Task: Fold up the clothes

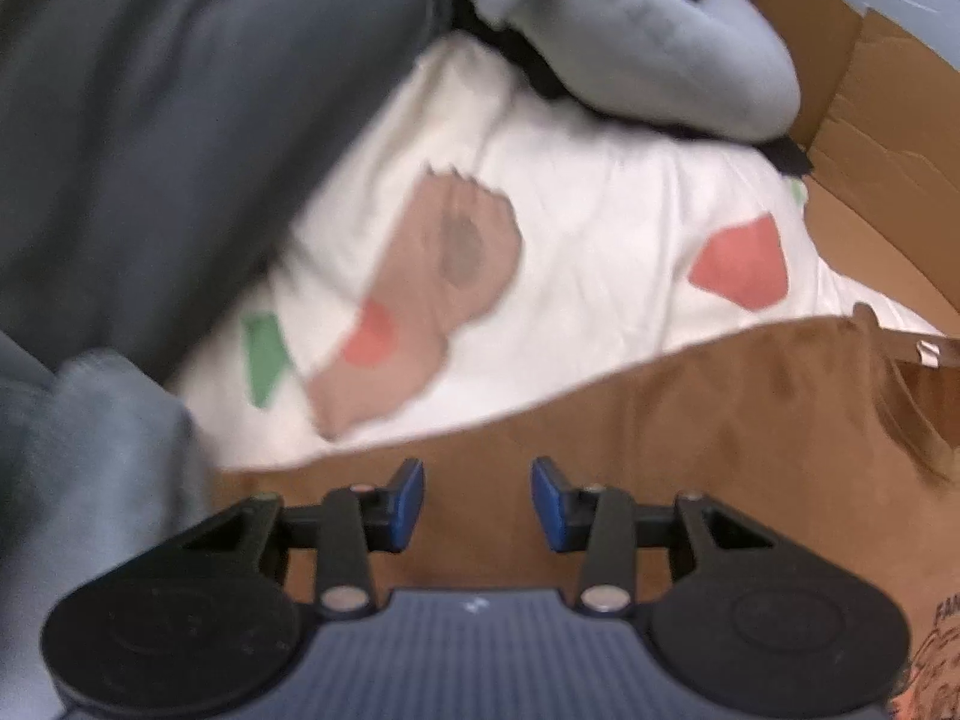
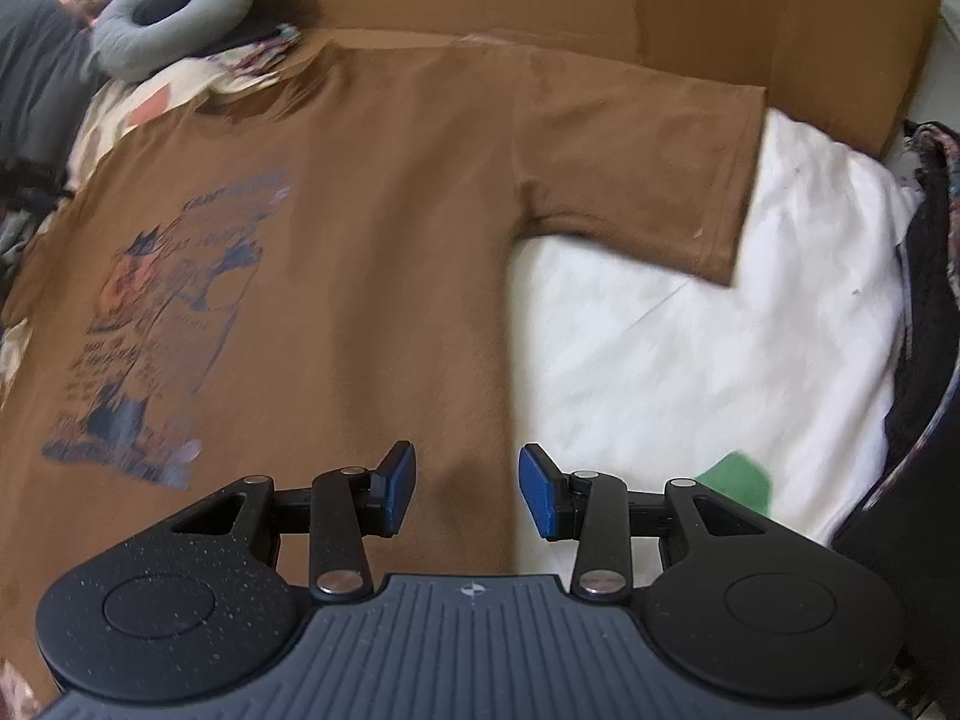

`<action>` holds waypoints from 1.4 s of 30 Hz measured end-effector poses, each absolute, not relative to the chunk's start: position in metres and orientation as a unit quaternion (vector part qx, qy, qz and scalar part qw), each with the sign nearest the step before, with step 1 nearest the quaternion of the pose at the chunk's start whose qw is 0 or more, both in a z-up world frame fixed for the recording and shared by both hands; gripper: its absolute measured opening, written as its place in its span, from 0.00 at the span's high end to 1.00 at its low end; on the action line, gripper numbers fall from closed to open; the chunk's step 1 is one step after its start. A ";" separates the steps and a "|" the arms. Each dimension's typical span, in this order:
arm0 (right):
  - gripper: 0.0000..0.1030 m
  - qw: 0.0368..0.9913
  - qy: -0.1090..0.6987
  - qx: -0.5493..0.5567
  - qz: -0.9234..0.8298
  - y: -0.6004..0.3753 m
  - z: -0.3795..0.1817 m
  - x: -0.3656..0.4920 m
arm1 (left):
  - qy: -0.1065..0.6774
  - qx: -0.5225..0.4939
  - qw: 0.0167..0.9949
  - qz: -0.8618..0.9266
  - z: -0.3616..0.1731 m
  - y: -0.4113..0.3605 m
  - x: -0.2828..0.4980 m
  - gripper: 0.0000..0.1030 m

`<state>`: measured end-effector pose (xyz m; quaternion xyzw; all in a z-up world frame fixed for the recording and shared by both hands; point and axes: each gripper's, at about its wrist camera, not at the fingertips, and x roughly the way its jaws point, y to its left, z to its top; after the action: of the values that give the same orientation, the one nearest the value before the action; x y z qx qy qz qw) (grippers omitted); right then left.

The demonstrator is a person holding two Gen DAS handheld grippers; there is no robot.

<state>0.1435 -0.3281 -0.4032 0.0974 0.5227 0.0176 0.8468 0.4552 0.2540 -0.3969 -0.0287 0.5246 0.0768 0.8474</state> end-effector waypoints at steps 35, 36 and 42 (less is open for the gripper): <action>0.99 0.822 0.418 0.339 -0.187 -0.446 -0.444 0.195 | 0.503 -0.052 0.862 0.023 -0.377 0.143 0.366 0.47; 0.99 0.822 0.416 0.338 -0.192 -0.446 -0.443 0.194 | 0.503 -0.046 0.863 0.015 -0.376 0.136 0.364 0.47; 0.99 0.838 0.380 0.329 -0.212 -0.446 -0.438 0.190 | 0.500 -0.008 0.865 -0.043 -0.369 0.089 0.370 0.46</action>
<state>0.1901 -0.4460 -0.4383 0.3287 0.3796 -0.2119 0.8384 0.3703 0.0889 -0.3689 -0.0078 0.4995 -0.0434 0.8652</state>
